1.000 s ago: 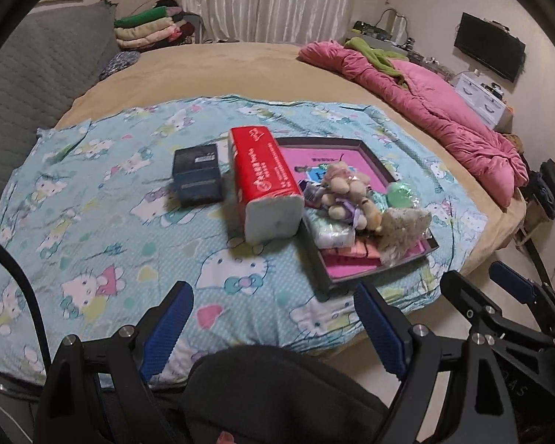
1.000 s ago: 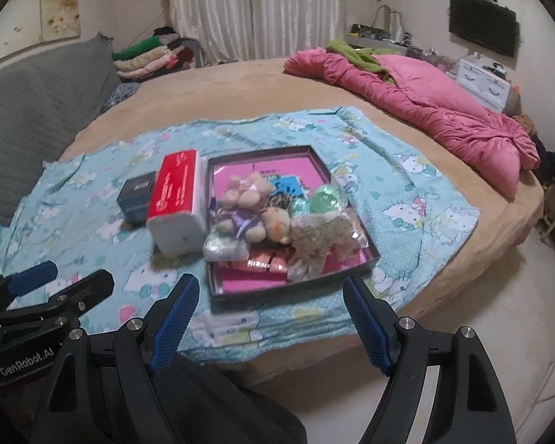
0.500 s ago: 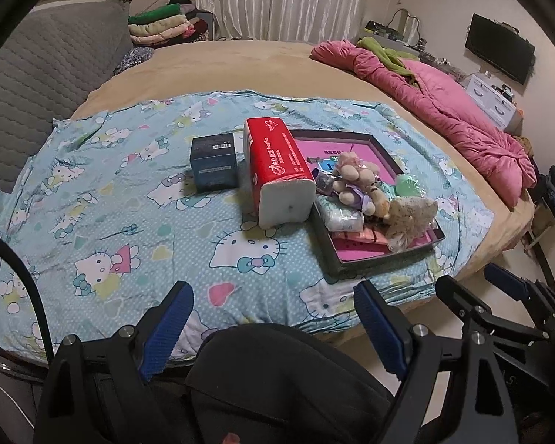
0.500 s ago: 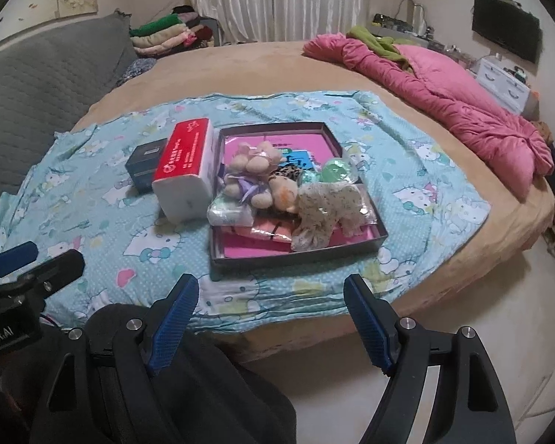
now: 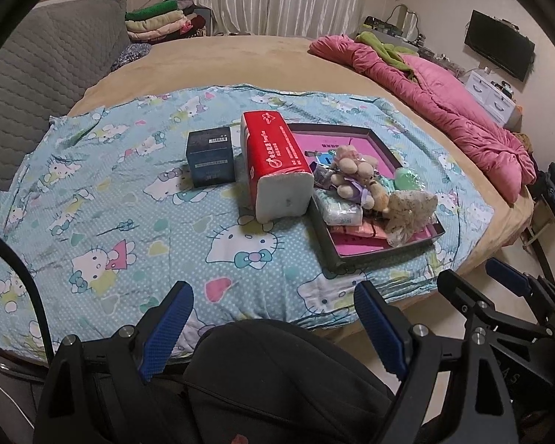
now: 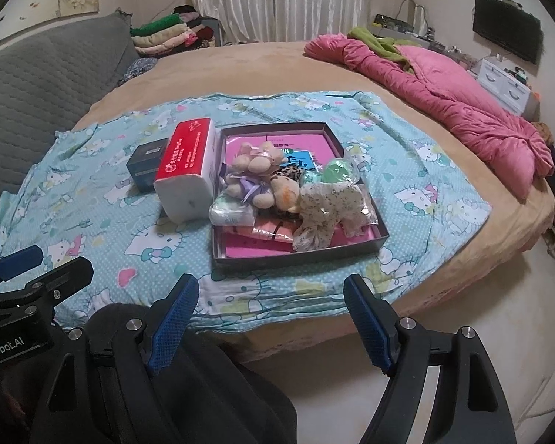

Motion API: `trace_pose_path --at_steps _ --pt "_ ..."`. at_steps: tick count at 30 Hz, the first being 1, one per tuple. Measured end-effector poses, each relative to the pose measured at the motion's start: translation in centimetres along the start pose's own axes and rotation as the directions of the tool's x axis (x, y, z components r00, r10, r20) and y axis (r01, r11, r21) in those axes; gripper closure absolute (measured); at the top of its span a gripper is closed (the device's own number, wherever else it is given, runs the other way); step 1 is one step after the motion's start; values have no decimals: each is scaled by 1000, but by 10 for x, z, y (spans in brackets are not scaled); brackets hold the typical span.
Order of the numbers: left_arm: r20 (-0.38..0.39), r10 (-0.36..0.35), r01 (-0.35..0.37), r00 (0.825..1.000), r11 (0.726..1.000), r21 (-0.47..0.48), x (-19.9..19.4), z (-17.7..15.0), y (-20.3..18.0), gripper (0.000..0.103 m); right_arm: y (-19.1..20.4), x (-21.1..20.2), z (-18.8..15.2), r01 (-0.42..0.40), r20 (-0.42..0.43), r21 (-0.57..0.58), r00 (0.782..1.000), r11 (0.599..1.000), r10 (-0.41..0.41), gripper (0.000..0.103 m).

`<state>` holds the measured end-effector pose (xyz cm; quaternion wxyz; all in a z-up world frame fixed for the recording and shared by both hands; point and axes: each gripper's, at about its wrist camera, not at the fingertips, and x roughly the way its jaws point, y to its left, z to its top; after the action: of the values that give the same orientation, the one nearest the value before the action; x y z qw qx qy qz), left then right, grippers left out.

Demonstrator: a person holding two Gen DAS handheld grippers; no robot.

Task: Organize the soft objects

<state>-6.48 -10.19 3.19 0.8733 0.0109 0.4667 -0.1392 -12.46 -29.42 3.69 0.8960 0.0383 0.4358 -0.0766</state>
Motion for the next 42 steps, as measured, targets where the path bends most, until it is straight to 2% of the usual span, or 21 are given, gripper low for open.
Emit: trace_pose_path --at_steps 42 --pt "-2 5 -5 1000 1000 -4 4 1 3 15 -3 2 0 9 2 0 1000 1000 -9 21"
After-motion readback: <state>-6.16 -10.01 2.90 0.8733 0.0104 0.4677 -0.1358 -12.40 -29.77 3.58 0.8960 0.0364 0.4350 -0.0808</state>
